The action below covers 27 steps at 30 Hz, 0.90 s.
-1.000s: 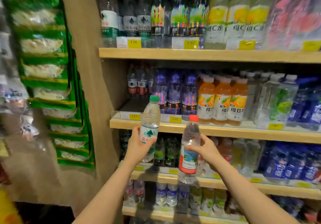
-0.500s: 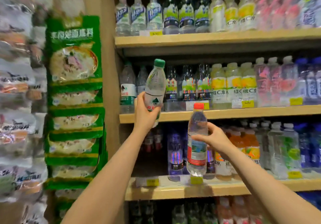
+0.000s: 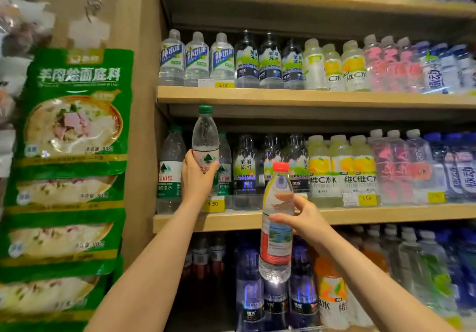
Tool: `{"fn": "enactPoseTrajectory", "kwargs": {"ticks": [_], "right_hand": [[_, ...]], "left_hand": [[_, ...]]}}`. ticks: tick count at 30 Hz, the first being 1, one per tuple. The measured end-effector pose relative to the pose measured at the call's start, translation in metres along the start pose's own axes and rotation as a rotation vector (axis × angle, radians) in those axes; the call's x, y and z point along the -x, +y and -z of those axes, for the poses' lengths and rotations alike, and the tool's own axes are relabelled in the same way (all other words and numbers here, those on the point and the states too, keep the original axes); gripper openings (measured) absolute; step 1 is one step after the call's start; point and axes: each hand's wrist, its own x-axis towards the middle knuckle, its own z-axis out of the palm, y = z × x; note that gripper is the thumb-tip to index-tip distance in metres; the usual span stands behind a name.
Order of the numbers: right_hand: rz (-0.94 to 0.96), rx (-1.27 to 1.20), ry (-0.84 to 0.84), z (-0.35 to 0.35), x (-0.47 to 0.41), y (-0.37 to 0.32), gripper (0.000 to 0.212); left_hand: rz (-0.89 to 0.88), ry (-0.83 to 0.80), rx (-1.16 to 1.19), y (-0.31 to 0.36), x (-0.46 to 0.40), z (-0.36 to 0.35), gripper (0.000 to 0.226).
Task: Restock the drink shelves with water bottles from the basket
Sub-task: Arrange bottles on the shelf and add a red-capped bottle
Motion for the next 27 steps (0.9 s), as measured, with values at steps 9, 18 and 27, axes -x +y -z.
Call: {"fn": "enactPoseTrajectory", "kwargs": {"ticks": [9, 18, 27], "right_hand": [[0.042, -0.027, -0.011, -0.007, -0.002, 0.004, 0.032], [0.059, -0.01, -0.015, -0.011, 0.004, -0.001, 0.033], [0.035, 0.029, -0.031, -0.014, 0.006, 0.005, 0.038]], "left_hand": [[-0.032, -0.001, -0.348, -0.008, 0.014, -0.01, 0.069], [-0.027, 0.047, -0.54, -0.009, 0.023, 0.002, 0.073], [-0.098, 0.149, -0.908, -0.009, 0.024, 0.0, 0.078]]}}
